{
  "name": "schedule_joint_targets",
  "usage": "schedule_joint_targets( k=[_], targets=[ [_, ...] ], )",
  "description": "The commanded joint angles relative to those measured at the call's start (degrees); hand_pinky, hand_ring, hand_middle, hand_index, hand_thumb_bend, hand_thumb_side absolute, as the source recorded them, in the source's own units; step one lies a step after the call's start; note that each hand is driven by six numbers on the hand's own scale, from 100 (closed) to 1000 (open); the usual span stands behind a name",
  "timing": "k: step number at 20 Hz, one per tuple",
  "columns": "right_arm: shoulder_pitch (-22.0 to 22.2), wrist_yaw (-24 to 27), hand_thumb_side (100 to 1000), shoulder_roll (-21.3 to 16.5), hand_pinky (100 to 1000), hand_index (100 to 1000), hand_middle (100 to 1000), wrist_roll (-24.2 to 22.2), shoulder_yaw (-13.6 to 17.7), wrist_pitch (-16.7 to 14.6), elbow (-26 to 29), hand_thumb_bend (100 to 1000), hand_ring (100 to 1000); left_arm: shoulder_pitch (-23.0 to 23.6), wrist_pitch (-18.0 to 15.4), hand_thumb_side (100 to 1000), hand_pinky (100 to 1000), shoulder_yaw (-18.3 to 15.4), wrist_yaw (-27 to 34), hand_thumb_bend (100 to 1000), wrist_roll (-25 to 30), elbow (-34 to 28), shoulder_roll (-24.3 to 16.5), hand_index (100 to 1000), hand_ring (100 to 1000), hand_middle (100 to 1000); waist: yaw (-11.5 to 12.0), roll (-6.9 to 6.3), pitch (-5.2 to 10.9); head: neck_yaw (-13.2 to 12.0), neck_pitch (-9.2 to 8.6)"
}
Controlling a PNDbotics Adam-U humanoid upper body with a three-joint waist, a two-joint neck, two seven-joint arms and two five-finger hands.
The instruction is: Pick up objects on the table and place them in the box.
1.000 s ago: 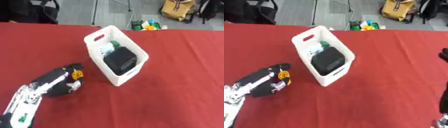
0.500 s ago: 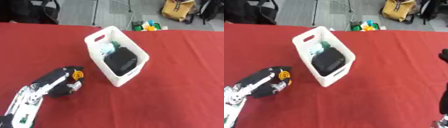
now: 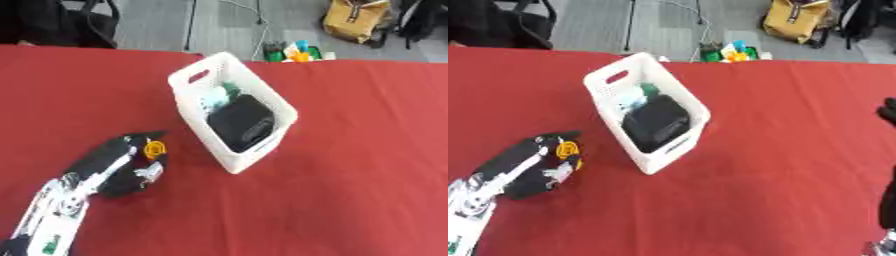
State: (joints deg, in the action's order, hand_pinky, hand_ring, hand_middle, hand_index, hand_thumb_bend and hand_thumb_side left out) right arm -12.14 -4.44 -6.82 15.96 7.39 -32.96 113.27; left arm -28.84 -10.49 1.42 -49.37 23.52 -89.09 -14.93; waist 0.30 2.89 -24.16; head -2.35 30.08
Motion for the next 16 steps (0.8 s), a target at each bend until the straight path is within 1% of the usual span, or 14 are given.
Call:
schedule_joint_targets(
  k=[1,7,15,16],
  targets=[
    [-0.4,0.4,989,-0.4,756,751,644,-0.1,0.2,0.0,1.3,100,745,0.5,0.3,1000,987,0.1,-0.9,100,-0.1,0.7,-0.5,1000,768,714,0.0,-0.07,0.65,0.1,-0.84],
    [-0.4,0.4,986,-0.5,757,752,645,-0.2,0.2,0.0,1.3,100,746,0.3,0.3,1000,976,0.2,-0.7,100,-0.7,-0.4,-0.8,1000,755,702,0.1,-0.13,0.75,0.0,-0.88],
    [-0.3,0.6,974,-0.6,758,753,646,-0.3,0.2,0.3,1.3,100,746,-0.3,0.3,1000,973,0.3,0.3,100,0.4,-2.3,-1.2,1000,751,702,0.1,-0.32,0.96,0.1,-0.94],
    [-0.3,0.6,972,-0.6,759,754,646,-0.3,0.2,0.3,1.3,100,746,-0.3,0.4,1000,970,0.3,0.4,100,0.5,-2.6,-1.3,1000,742,686,0.1,-0.35,0.98,0.1,-0.93]
  ],
)
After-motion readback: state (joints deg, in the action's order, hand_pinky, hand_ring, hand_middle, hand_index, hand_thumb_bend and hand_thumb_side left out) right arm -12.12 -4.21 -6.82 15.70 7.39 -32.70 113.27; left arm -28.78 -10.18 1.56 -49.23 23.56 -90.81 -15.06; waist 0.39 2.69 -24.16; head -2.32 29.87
